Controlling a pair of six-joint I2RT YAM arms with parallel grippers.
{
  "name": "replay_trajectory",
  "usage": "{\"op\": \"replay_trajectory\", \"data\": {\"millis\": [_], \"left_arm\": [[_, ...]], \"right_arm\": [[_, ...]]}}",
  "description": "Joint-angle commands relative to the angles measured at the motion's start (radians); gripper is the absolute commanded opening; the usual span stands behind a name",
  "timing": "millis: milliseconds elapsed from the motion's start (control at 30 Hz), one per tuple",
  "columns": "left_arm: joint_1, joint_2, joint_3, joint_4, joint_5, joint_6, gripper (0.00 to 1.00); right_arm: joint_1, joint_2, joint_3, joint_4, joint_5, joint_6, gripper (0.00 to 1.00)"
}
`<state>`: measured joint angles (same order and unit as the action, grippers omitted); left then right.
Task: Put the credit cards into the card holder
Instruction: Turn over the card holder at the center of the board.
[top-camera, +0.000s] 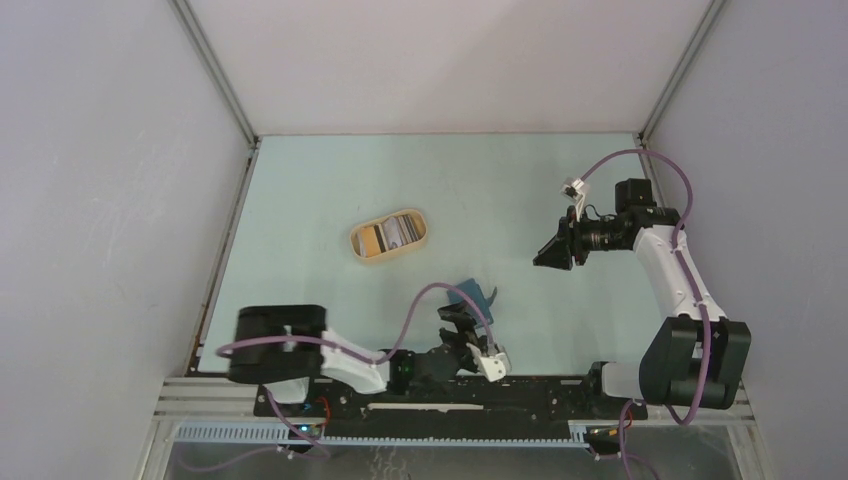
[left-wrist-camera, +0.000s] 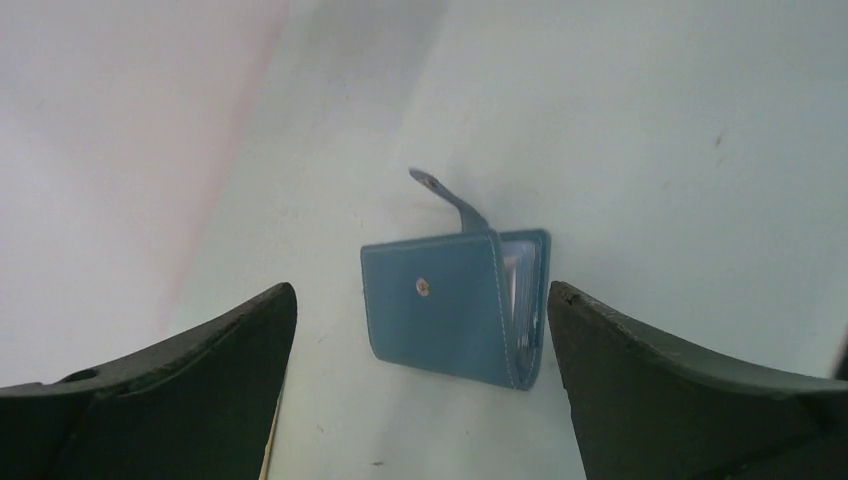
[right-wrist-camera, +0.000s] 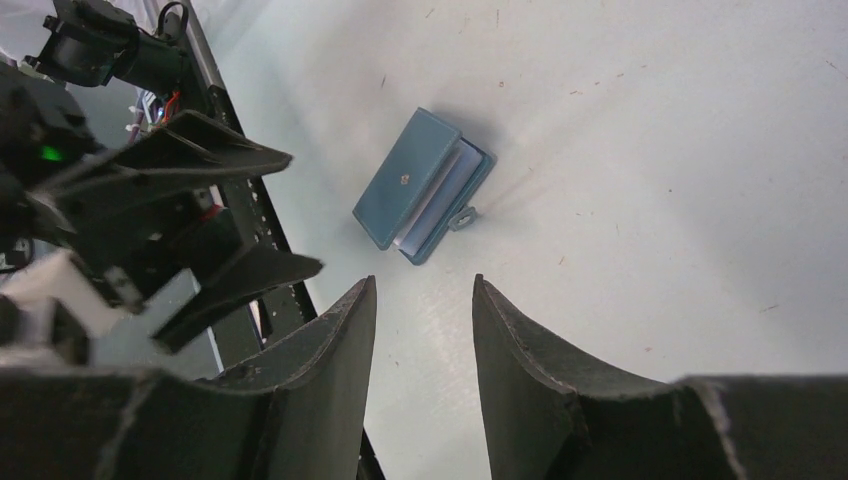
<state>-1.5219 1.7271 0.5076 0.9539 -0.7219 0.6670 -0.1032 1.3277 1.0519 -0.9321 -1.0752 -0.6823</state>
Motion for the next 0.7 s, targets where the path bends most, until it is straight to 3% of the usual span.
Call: {"op": "replay_trajectory", "data": {"millis": [0, 233, 367, 467, 533, 667], "left_arm": [[-0.005, -0.22, 0.0, -0.282, 0.146, -0.299, 1.0], [0.039, -0.411, 0.084, -0.607, 0.345, -0.533, 1.0], [0.104, -0.517, 0.093, -0.664, 0.463, -0.602, 1.0], [0.175, -0.621, 0.058, -0.651, 0.517, -0.659, 1.0], [0.224, -0.694, 0.025, -0.632, 0.557, -0.711, 1.0], [0.344, -0.822, -0.051, -0.573, 0.641, -0.812, 1.0]], "right_arm": [[0.001, -0.022, 0.007, 0.0, -0.001, 0.002, 0.49], [0.058, -0.095, 0.009, 0.03, 0.076, -0.021, 0.5], [0.155, -0.175, 0.032, 0.063, 0.195, -0.038, 0.52], [0.183, -0.211, 0.072, 0.065, 0.234, -0.024, 0.73], [0.175, -0.212, 0.095, 0.062, 0.193, 0.042, 0.99], [0.202, -0.104, 0.147, -0.016, 0.073, 0.082, 1.0]]}}
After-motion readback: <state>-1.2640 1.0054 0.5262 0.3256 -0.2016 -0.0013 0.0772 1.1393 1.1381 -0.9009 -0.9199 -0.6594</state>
